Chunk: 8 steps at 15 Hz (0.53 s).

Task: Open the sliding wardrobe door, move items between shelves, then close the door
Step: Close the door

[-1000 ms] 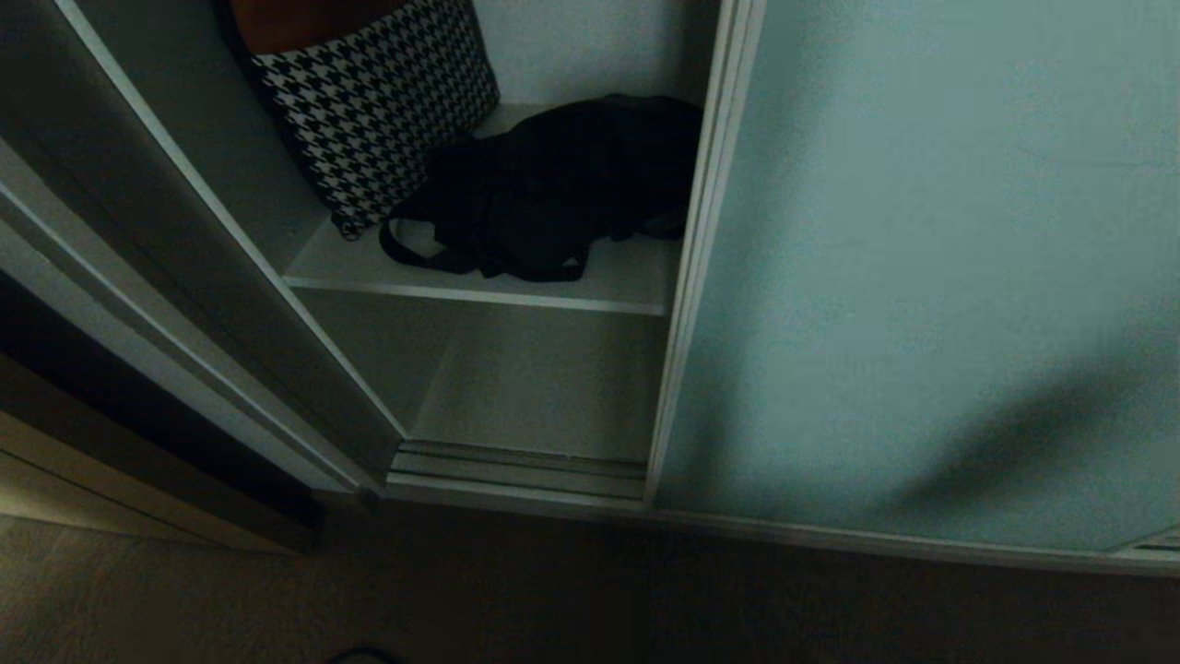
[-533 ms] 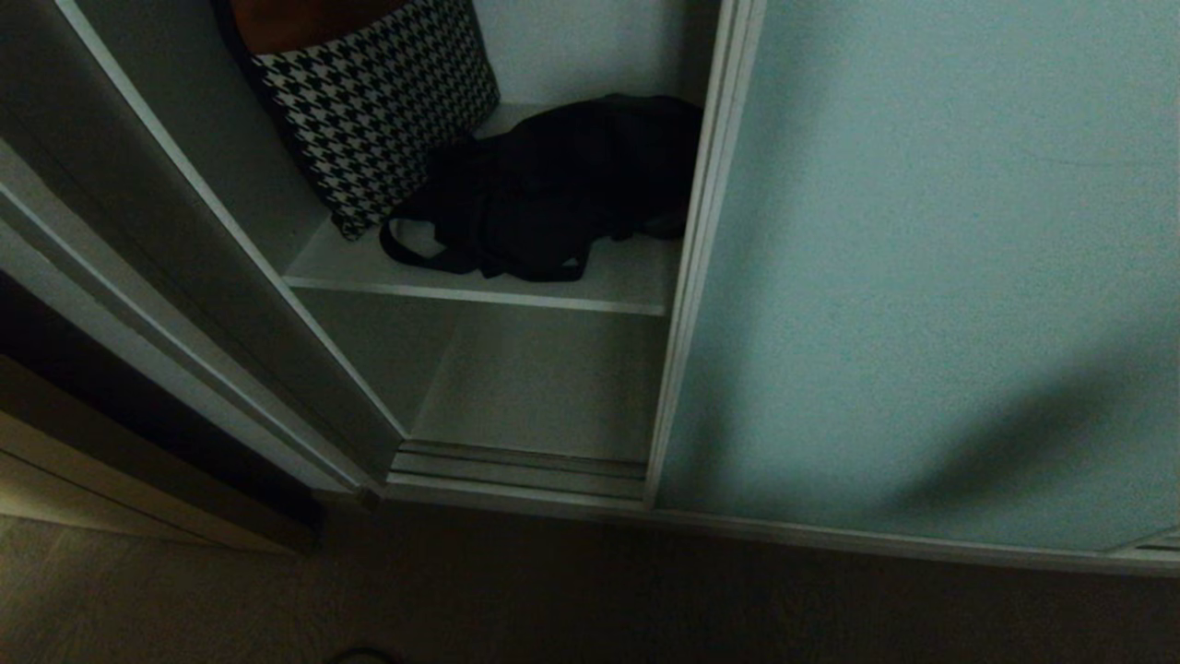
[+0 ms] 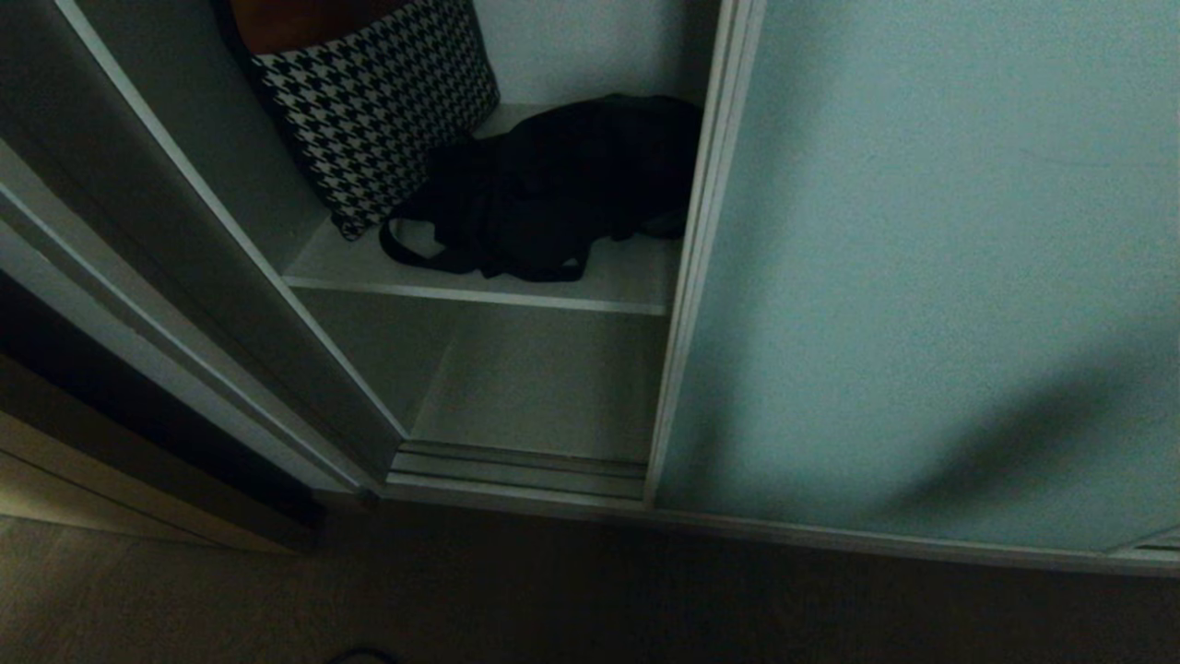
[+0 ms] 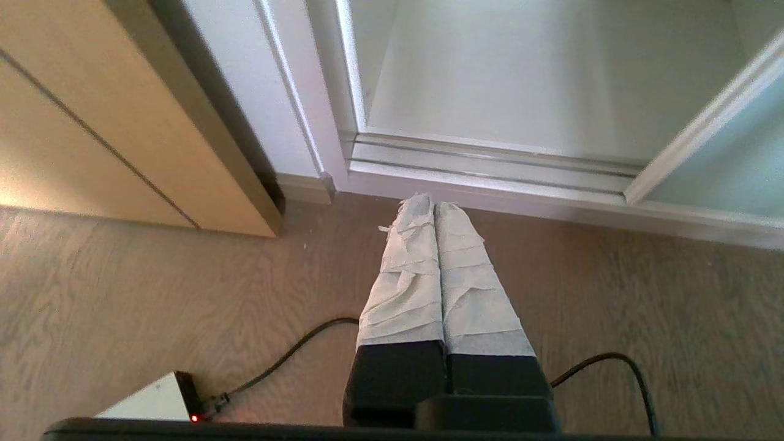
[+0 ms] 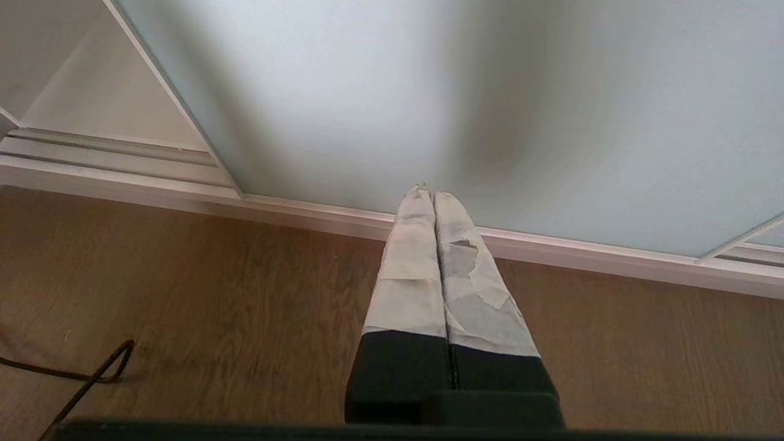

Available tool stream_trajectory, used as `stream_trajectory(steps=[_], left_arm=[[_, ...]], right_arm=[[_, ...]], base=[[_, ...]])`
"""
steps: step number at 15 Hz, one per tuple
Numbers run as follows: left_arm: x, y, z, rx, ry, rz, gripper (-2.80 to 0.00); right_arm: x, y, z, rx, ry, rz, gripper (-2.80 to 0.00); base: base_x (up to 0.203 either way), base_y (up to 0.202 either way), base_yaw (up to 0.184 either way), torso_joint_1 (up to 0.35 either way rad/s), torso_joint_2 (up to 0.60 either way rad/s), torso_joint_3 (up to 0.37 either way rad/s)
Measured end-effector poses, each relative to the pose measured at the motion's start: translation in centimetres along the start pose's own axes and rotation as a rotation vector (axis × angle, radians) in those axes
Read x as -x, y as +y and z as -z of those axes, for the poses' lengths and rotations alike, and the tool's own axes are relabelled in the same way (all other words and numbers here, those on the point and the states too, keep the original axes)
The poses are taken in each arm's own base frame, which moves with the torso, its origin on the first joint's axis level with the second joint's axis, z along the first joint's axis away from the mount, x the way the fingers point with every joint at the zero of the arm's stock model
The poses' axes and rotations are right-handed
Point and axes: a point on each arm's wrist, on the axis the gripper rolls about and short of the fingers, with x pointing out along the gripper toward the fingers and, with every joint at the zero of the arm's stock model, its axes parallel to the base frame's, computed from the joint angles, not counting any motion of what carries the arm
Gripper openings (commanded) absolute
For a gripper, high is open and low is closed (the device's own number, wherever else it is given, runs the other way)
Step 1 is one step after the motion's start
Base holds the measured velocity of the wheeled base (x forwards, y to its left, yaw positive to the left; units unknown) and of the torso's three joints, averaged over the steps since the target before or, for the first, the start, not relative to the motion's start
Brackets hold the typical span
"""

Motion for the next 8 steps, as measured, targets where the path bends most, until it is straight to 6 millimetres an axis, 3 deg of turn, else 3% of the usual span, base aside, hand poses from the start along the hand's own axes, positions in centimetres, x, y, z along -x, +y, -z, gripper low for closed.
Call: stream_trajectory(steps=[4,8], left_arm=[[0.00,0.01,-0.02,0.006,-0.002,-0.003,-2.80],[0.00,0.01,-0.02,0.008,-0.002,-0.004,-2.80]], right_arm=[[0.00,0.00,0.00,0.000,0.000,0.000,-2.80],[0.00,0.00,0.00,0.000,0.000,0.000,-2.80]], base=[[-0.021,0.000,0.000,0.002,0.00,-0.001],[-0.189,0.000,0.000,0.001,0.00,0.005]])
